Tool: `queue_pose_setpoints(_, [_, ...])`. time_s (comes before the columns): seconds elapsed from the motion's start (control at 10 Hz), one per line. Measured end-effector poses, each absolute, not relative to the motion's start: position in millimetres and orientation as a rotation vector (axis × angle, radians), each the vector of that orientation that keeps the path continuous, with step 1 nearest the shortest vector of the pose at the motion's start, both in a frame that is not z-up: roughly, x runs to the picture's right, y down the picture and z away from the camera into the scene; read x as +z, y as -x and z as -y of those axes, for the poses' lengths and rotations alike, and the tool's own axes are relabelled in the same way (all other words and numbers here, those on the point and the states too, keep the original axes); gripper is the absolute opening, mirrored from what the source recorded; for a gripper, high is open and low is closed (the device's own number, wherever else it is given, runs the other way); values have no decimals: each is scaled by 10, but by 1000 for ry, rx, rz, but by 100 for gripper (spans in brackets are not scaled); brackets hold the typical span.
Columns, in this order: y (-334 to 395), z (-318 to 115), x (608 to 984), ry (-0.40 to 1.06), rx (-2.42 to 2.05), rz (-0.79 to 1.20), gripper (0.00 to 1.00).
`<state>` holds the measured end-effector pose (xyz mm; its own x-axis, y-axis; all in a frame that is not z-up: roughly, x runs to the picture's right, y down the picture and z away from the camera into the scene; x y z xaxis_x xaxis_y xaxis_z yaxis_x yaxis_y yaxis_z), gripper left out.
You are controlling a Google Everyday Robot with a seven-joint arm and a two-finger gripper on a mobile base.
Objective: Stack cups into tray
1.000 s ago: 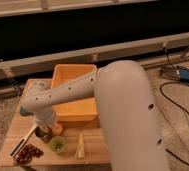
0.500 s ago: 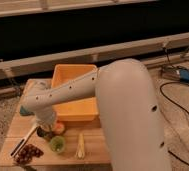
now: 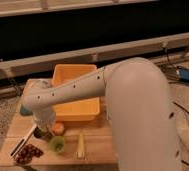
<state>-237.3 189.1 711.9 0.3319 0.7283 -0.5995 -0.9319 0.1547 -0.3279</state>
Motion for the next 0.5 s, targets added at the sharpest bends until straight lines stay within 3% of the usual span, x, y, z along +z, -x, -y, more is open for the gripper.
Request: queue_pose_setpoints(0.5, [2368,-1785,6659,794,1228,-218,0])
